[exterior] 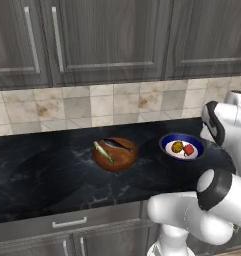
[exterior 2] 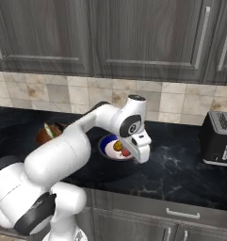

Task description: Place the bowl with the bell pepper and lemon on the top shelf of the fridge. Place the bowl with the fishs on the second highest shelf of the fridge.

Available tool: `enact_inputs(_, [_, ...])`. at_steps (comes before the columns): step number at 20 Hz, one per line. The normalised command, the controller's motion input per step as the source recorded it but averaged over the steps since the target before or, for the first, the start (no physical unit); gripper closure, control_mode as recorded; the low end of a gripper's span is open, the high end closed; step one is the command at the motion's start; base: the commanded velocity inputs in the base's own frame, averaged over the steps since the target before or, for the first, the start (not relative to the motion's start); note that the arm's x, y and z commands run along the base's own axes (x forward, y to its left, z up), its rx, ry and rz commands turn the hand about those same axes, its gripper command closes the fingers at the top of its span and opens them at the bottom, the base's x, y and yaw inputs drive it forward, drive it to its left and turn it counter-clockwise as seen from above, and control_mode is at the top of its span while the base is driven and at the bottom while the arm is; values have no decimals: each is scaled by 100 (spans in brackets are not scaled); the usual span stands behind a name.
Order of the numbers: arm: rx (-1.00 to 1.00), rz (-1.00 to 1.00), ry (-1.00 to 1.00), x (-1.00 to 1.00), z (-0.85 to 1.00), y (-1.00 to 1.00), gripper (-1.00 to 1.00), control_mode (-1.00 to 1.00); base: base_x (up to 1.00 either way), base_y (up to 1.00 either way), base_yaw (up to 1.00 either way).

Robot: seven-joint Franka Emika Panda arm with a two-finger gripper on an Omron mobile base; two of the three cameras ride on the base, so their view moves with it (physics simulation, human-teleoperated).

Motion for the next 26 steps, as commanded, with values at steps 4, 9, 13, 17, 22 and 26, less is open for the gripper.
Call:
enact_inputs(4, [40, -2, 3, 17, -66, 0, -100, -100, 0, 0, 0])
enact_inputs(9, [32, 0, -6, 17, -40, 0, -100, -100, 0, 0, 0])
enact_inputs(13, [1, 0, -2, 18, -8, 0, -100, -100, 0, 0, 0])
enact_inputs(17, [0, 0, -3, 54, -9, 0, -100, -100, 0, 0, 0])
enact_inputs(22, [0, 0, 0, 54, -27, 3, -100, -100, 0, 0, 0])
enact_inputs(26, [0, 0, 0, 47, -42, 1, -100, -100, 0, 0, 0])
